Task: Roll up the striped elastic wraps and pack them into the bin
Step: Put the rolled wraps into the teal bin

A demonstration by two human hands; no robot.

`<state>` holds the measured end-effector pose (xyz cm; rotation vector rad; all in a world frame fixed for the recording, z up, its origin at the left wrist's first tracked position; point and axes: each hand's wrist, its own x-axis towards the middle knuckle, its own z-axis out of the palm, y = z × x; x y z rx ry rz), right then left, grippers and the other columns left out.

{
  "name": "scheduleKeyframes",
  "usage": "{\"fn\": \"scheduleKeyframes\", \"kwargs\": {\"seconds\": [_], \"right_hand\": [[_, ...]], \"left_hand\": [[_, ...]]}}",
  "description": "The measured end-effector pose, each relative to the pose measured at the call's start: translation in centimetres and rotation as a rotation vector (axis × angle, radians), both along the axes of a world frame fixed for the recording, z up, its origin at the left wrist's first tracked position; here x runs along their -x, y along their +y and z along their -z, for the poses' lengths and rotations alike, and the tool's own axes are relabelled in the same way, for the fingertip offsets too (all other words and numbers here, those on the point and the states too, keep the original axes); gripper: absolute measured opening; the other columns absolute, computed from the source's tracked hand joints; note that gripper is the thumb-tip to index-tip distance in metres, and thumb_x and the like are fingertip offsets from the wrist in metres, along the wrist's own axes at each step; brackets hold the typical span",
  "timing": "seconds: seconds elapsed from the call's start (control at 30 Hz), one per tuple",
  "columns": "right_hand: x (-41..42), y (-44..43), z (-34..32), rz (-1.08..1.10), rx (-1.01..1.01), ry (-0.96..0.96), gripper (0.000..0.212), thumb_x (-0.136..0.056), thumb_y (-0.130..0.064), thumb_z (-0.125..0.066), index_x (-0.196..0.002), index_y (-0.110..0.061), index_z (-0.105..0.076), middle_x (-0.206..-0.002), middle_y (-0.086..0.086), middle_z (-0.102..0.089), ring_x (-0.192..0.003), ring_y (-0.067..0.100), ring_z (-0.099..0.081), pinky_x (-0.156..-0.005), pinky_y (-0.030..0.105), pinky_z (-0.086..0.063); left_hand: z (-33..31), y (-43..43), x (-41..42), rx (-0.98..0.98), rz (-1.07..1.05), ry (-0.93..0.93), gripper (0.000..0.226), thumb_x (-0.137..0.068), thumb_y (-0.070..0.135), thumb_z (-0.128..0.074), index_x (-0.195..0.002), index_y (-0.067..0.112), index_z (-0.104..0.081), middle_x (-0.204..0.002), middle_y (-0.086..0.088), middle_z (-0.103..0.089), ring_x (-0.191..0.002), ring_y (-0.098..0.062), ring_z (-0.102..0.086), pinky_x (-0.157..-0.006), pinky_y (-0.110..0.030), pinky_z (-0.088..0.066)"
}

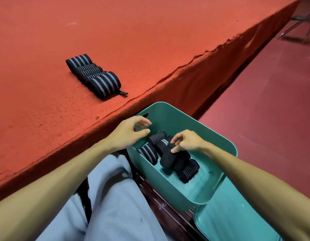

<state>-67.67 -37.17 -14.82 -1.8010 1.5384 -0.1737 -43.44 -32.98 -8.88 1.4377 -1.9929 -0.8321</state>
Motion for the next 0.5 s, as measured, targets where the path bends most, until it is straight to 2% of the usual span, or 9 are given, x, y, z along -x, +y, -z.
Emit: {"fn": "scheduleKeyframes", "kwargs": {"seconds": [0.1, 0.23, 0.37, 0.5], "right_hand": [[-1.9, 0.3, 2.5, -0.072, -0.031, 0.103, 0.035, -0.07, -0.024, -0.084, -0.102, -0.018, -0.074, -0.094, -0.002, -0.069, -0.09, 0.009, -0.057, -0.081, 0.018, -0.042], [-4.1, 0.2, 4.5, -0.074, -0.059, 0.126, 0.033, -0.072, -0.024, -0.083, -0.102, -0.015, -0.072, -0.093, 0.001, -0.069, -0.089, 0.011, -0.056, -0.086, 0.022, -0.046], [-4.8, 0.4, 5.6, -0.073, -0.083, 0.142, 0.029, -0.07, -0.016, -0.085, -0.095, -0.016, -0.07, -0.085, 0.001, -0.066, -0.087, 0.015, -0.059, -0.089, 0.025, -0.049], [-5.1, 1.0, 5.7, -0.149, 0.016, 0.272, 0.039, -0.075, -0.012, -0.081, -0.111, -0.012, -0.068, -0.107, 0.007, -0.068, -0.095, 0.02, -0.062, -0.086, 0.027, -0.05]], "left_hand": [[0.1, 0.0, -1.0, -0.006, -0.022, 0.038, 0.017, -0.089, 0.016, -0.065, -0.106, 0.021, -0.066, -0.104, 0.007, -0.068, -0.098, -0.005, -0.062, -0.09, -0.022, -0.048], [0.1, 0.2, -2.1, -0.035, -0.032, 0.081, 0.016, -0.089, 0.016, -0.065, -0.104, 0.02, -0.068, -0.1, 0.004, -0.069, -0.093, -0.008, -0.063, -0.085, -0.018, -0.048], [-0.2, 0.5, -2.7, -0.024, -0.037, 0.119, 0.014, -0.09, 0.015, -0.064, -0.102, 0.021, -0.069, -0.099, 0.004, -0.069, -0.092, -0.008, -0.063, -0.084, -0.02, -0.049], [-0.2, 0.6, -3.1, -0.018, -0.048, 0.127, 0.014, -0.09, 0.016, -0.063, -0.099, 0.026, -0.069, -0.097, 0.006, -0.07, -0.091, -0.009, -0.063, -0.084, -0.024, -0.049]]}}
